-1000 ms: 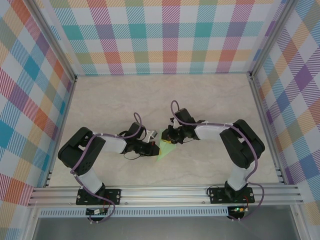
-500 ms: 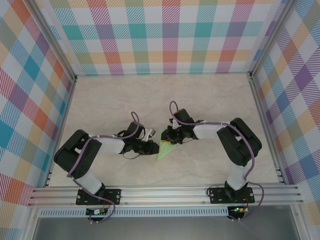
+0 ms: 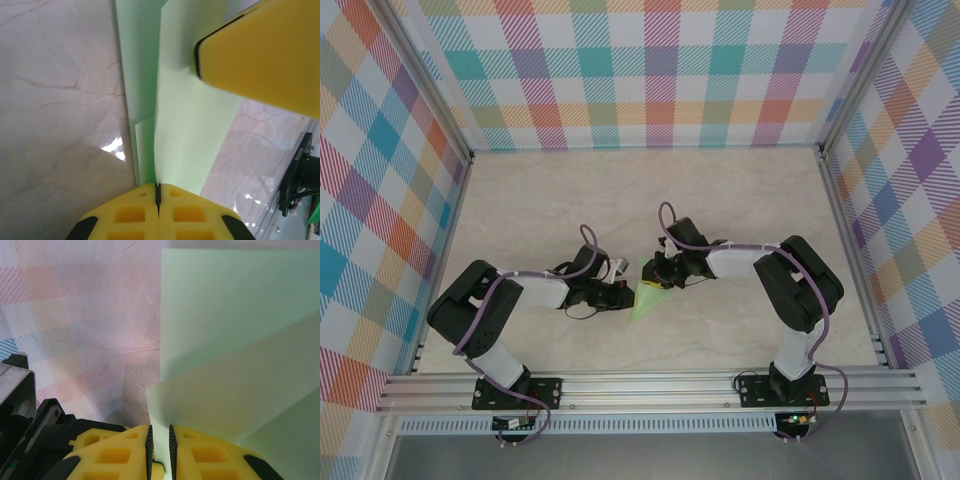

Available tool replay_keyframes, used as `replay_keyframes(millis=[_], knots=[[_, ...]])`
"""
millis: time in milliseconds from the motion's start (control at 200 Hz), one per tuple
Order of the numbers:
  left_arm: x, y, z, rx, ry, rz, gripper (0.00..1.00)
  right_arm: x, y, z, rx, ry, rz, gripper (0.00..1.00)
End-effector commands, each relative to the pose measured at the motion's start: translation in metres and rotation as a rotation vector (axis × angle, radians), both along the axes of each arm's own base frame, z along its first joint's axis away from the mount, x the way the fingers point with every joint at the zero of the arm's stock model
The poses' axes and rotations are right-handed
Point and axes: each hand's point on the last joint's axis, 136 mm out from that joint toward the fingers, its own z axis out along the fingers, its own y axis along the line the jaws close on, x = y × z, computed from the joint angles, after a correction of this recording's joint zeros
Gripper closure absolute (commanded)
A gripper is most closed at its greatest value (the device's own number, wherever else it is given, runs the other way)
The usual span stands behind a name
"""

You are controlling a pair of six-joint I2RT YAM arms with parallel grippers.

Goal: Fold a paper plane with a square sheet of paper (pick it up from the middle)
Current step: Fourth fold the wing at the center of the table.

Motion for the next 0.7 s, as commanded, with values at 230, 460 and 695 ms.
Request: replay_keyframes(millis=[230, 460, 695], knots=[[-0.001, 0.011, -0.011, 0.03, 0.028, 0.051, 1.0, 0.002, -0.003, 0.022, 0.003, -0.059, 0.006, 0.8], [0.0, 0.009, -0.01, 0.036, 0.025, 0.031, 1.0, -0.001, 0.007, 0.021, 0.033, -0.042, 0.029, 0.8], [0.0, 0.009, -0.011, 0.04, 0.024, 0.016, 1.0, 0.001, 0.016, 0.017, 0.049, -0.024, 0.046, 0.8]])
